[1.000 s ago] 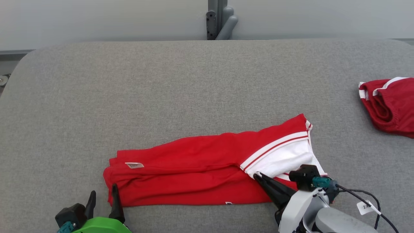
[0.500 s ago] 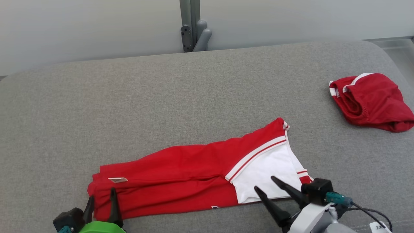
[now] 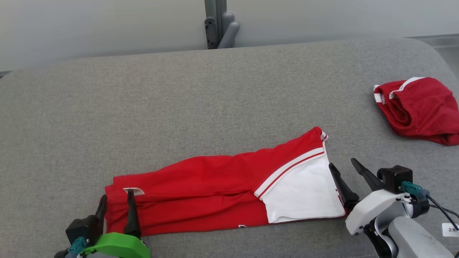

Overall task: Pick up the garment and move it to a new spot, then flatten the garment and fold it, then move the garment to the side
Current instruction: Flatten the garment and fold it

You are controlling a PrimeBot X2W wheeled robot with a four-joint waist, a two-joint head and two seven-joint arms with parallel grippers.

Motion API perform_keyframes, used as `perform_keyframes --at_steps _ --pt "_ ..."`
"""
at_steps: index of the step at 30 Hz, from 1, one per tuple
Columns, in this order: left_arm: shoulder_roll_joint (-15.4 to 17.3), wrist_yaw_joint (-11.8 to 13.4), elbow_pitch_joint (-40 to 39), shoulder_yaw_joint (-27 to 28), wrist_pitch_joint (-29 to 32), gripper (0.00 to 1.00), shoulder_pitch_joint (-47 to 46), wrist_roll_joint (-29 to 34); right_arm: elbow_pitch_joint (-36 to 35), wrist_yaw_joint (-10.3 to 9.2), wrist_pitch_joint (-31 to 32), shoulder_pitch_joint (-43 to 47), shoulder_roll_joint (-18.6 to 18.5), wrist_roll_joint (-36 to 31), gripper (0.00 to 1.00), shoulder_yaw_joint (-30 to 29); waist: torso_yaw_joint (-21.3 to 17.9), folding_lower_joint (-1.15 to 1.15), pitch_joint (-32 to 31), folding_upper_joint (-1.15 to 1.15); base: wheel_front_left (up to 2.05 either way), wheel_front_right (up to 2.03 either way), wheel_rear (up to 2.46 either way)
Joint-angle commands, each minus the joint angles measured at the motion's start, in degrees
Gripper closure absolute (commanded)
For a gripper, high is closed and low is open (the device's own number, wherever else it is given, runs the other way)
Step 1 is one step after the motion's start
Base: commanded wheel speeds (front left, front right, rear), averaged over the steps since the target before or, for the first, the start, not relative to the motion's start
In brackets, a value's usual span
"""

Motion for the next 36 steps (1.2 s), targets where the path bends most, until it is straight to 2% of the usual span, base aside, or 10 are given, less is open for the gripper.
perform_keyframes --at_steps 1,6,13,19,20,21,22,28,34,36 --pt "0.3 0.3 -0.6 -0.1 0.0 0.00 -1.0 0.5 1.7 -0.02 -0.1 -1.5 0.4 -0.8 0.00 -0.5 1.5 0.00 1.6 0.00 0.00 0.00 0.00" --pt "0.2 0.1 -1.5 -0.9 0.0 0.00 -1.9 1.2 8.3 -0.02 -0.1 -4.4 1.5 -0.9 0.00 -0.4 3.5 0.00 4.1 0.00 0.00 0.00 0.00" --pt "0.2 0.3 -1.7 -1.5 0.0 0.00 -2.6 1.7 16.9 -0.03 1.5 -7.3 3.5 2.3 0.00 2.5 4.9 0.00 5.6 0.00 0.00 0.00 0.00" --pt "0.2 0.3 -1.5 -1.2 0.0 0.00 -2.8 1.7 20.8 -0.03 3.0 -7.7 4.5 4.5 0.00 5.4 5.0 0.00 5.5 0.00 0.00 0.00 0.00" --pt "0.2 0.3 -1.4 -1.2 0.0 0.00 -2.8 1.7 21.4 -0.03 3.5 -7.6 4.6 5.1 0.18 6.0 5.0 0.00 5.4 0.00 0.00 0.00 0.00" --pt "0.2 0.3 -1.4 -1.3 0.0 0.00 -2.8 1.7 21.9 -0.02 4.1 -7.5 4.6 5.6 0.70 6.7 5.0 0.00 5.3 0.00 0.00 0.00 0.00" --pt "0.2 0.3 -1.4 -1.3 0.0 0.00 -2.8 1.6 22.1 0.00 4.2 -7.3 4.7 6.1 1.00 7.4 4.9 0.00 5.3 0.00 0.00 0.00 0.00" --pt "0.2 0.2 -1.2 -1.5 0.0 0.00 -2.5 1.4 24.0 -0.10 3.7 -8.0 3.4 9.2 1.00 8.4 4.7 0.00 4.7 0.00 0.00 0.00 0.00" --pt "0.2 0.2 -1.5 -1.3 0.0 0.00 -1.9 1.3 27.2 -0.48 0.8 -10.9 0.7 10.3 1.00 4.2 4.4 0.00 4.1 0.00 0.00 0.00 0.00" --pt "0.2 0.2 -1.5 -1.1 0.0 0.00 -1.6 1.4 27.8 -0.41 0.3 -11.3 0.8 10.2 1.00 2.3 4.1 0.00 3.8 0.00 0.00 0.00 0.00"
